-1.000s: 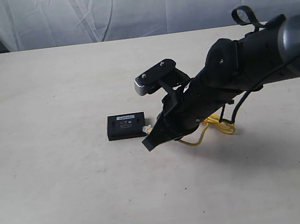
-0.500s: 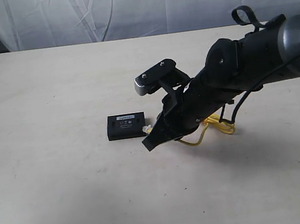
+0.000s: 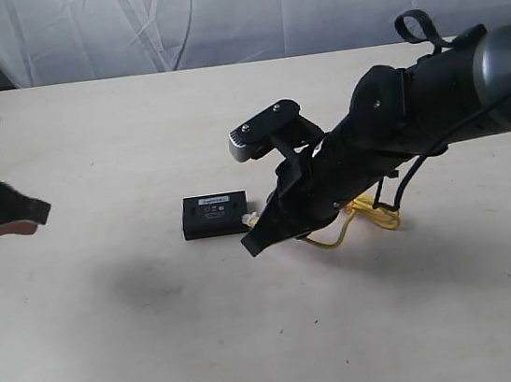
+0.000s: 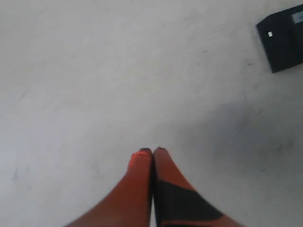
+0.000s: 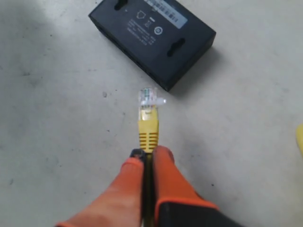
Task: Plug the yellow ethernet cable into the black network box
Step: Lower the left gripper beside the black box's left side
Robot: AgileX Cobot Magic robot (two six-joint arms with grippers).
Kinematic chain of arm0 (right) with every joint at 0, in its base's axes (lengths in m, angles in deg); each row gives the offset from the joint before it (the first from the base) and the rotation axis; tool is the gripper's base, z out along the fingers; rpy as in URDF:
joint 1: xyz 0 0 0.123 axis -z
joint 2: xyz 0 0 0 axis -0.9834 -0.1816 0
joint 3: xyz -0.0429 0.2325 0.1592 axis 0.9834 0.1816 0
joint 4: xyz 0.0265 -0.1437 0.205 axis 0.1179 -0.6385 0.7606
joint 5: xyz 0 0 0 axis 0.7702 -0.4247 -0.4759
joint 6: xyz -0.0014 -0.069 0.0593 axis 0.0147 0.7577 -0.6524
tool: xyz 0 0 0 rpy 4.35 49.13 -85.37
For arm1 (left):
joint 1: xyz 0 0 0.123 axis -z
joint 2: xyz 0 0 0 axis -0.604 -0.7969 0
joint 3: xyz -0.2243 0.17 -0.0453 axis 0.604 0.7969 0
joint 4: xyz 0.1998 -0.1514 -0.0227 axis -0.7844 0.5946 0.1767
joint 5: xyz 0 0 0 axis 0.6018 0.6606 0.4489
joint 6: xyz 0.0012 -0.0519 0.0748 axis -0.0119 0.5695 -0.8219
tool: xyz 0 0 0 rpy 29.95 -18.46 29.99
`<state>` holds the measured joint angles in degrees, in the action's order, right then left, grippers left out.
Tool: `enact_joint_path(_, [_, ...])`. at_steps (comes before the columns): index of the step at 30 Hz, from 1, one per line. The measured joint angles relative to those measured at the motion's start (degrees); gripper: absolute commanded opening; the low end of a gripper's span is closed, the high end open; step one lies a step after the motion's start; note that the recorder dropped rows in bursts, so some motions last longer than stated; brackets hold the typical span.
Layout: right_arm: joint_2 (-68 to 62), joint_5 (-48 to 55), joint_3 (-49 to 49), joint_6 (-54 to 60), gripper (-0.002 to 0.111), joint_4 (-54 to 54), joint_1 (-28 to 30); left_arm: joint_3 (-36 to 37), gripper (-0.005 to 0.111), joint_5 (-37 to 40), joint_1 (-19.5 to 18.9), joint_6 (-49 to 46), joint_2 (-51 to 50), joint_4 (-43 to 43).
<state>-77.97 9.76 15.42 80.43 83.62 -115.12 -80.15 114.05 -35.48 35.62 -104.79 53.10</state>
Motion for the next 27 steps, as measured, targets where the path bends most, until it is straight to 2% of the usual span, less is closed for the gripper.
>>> enact_joint_path(4, [0.0, 0.0, 0.0, 0.0, -0.001, 0.1, 0.0, -6.4, 0.000, 1.4, 2.8, -7.1, -6.7, 4.6])
enact_joint_path(12, [0.0, 3.3, 0.0, -0.6, -0.001, -1.6, 0.0, -18.8, 0.000, 2.0, 11.2, -8.9, -16.5, 4.3])
enact_joint_path(17, [0.0, 4.6, 0.0, -7.3, -0.001, -6.9, 0.0, -25.8, 0.000, 2.7, 15.1, -8.9, -22.4, 4.0])
enact_joint_path(23, [0.0, 5.7, 0.0, -19.0, -0.001, -17.7, 0.0, -30.2, 0.000, 2.7, 17.5, -8.9, -28.6, 4.0])
enact_joint_path(27, [0.0, 6.0, 0.0, -21.3, -0.001, -20.0, 0.0, -30.7, 0.000, 2.5, 17.8, -9.0, -31.5, 4.0])
